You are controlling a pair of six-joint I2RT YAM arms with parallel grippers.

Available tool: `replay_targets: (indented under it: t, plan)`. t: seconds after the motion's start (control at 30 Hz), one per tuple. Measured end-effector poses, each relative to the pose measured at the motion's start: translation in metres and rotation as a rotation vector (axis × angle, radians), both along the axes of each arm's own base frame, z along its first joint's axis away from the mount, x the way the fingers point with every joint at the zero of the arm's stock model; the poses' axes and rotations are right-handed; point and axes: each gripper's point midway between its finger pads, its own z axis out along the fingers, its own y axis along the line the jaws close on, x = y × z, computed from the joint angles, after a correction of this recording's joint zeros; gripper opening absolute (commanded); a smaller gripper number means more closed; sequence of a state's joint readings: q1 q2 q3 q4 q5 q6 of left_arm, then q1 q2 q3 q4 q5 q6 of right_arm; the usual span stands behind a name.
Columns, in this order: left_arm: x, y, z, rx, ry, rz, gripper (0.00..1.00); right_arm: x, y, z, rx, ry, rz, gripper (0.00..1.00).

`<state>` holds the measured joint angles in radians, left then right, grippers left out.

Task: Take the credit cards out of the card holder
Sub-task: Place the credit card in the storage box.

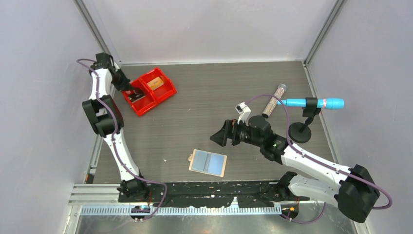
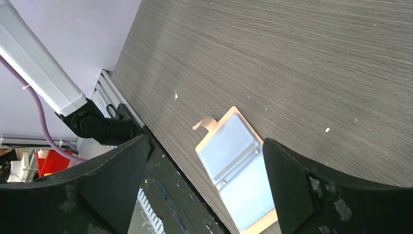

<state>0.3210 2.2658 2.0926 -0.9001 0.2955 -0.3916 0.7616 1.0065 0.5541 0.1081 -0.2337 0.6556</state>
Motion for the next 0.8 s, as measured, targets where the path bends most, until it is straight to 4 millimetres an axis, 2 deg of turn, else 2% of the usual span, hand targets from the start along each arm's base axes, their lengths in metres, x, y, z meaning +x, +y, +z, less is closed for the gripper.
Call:
replay_targets:
  t: [0.2,0.5,0.8]
  plan:
    - [0.0,0.0,-0.001,0.003,0.001,-0.006,0.15,0.002,0.001,-0.007,-0.015,0.02,0.003,0.95]
    - [0.001,0.001,-0.003,0.007,0.004,-0.004,0.18,0.003,0.004,-0.009,-0.017,0.029,0.012,0.95]
    - [0.009,0.008,0.012,0.041,-0.037,-0.001,0.2,0.004,0.003,-0.008,-0.013,0.026,0.01,0.95]
